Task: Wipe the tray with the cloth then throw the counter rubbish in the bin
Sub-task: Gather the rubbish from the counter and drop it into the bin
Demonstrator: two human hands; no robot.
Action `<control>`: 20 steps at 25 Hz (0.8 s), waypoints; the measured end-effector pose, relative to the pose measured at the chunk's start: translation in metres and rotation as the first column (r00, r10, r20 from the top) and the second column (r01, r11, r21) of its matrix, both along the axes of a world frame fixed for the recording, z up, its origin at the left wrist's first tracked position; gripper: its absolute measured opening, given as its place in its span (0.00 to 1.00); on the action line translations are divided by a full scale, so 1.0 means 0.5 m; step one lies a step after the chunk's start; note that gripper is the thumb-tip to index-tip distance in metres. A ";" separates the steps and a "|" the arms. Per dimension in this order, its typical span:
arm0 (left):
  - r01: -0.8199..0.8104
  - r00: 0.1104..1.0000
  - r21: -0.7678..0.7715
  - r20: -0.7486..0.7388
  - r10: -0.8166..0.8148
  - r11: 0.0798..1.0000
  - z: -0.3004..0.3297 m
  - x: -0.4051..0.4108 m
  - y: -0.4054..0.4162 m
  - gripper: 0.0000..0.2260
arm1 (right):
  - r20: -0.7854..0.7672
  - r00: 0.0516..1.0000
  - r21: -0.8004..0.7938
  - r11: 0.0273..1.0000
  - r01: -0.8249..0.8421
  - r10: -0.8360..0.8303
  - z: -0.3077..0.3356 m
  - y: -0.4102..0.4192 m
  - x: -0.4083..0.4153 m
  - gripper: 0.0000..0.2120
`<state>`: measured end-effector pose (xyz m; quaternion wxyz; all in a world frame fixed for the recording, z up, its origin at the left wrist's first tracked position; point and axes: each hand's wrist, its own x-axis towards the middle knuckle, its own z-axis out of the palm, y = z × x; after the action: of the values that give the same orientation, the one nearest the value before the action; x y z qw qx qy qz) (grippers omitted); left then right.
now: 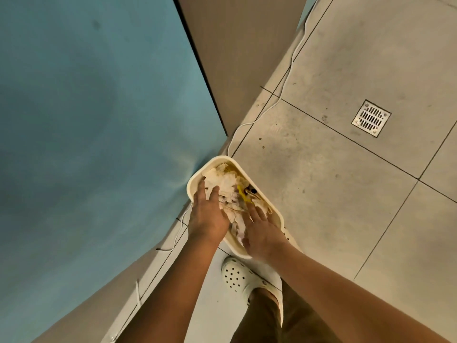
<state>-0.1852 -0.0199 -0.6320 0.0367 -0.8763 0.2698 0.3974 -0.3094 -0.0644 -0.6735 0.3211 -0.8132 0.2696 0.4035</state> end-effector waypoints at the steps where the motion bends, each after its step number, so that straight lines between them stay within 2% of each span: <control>1: -0.038 0.999 -0.012 -0.011 0.038 0.999 0.037 -0.005 0.012 0.25 | 0.006 1.000 0.034 0.999 0.011 -0.011 0.032 0.004 -0.018 0.27; 3: -0.148 0.987 -0.020 -0.062 0.147 0.989 0.116 -0.008 0.028 0.21 | -0.008 0.993 0.112 0.987 0.115 -0.114 0.112 -0.002 -0.046 0.24; 6: -0.266 0.959 -0.076 -0.126 0.255 0.961 0.269 -0.001 0.024 0.18 | 0.045 0.976 0.098 0.973 0.209 -0.214 0.273 -0.034 -0.054 0.20; 11: -0.359 0.925 -0.283 -0.237 0.297 0.890 0.592 -0.027 0.014 0.15 | 0.317 0.910 0.073 0.964 0.257 -0.267 0.597 -0.077 -0.008 0.18; 16: -0.397 0.916 -0.561 -0.287 0.279 0.726 0.907 -0.068 0.023 0.13 | 0.594 0.791 0.007 0.984 0.176 -0.146 0.901 -0.122 0.021 0.16; 20: -0.404 0.913 -0.725 -0.280 0.297 0.558 1.087 -0.046 0.036 0.07 | 0.753 0.656 -0.059 0.990 0.132 -0.042 1.106 -0.155 0.059 0.12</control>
<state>-0.2081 -0.0019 -0.0884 -0.4372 -0.8157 0.2347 0.2972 -0.2801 -0.1418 -0.1206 0.3780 -0.9094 0.1734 0.0016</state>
